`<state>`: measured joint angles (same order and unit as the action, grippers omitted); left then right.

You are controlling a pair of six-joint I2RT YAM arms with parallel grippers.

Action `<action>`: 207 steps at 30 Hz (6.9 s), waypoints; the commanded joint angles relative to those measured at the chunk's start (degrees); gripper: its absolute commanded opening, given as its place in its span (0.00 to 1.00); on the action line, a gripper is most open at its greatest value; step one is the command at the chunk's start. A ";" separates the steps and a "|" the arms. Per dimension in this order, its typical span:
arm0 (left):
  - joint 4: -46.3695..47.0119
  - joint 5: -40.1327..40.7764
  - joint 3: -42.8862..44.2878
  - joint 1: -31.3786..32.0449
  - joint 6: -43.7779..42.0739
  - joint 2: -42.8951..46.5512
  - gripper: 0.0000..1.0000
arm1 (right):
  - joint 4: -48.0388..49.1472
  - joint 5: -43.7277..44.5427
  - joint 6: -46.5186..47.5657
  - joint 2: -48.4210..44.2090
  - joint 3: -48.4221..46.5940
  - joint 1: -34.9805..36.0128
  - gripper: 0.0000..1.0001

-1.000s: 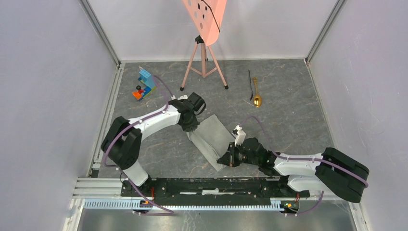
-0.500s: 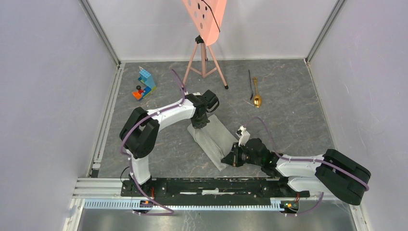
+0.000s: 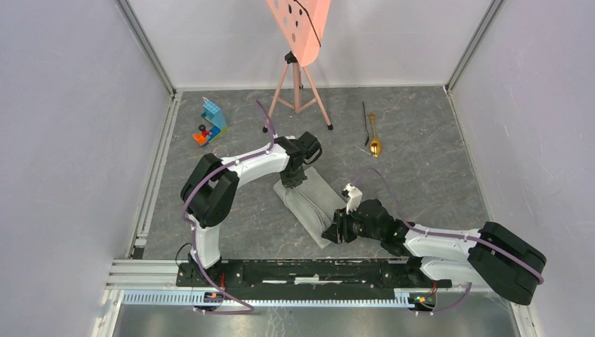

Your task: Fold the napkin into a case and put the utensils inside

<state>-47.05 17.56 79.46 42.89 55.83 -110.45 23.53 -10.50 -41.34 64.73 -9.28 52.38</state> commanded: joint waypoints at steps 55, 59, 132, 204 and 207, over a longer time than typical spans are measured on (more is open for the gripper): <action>33.09 -29.95 -23.40 -13.99 -10.66 15.98 0.13 | -5.98 6.25 7.97 3.08 -6.10 -0.10 0.00; 33.55 -29.70 -22.69 -14.04 -11.07 13.87 0.12 | -6.04 5.79 7.77 3.04 -6.16 -0.09 0.00; 36.00 -31.96 -24.08 -17.23 -16.65 7.90 0.03 | 22.14 -31.09 5.32 12.76 4.74 -5.01 0.81; 19.97 -14.54 -20.30 15.68 -8.70 23.79 0.81 | 6.82 -27.71 7.12 5.48 1.65 -24.63 0.35; 20.04 -7.32 -20.89 20.43 -4.27 24.12 0.80 | 21.03 -30.86 -4.49 6.31 4.76 -21.21 0.32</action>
<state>-29.52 0.05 59.22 58.33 42.78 -88.16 25.10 -33.19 -31.07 69.80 -8.38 27.90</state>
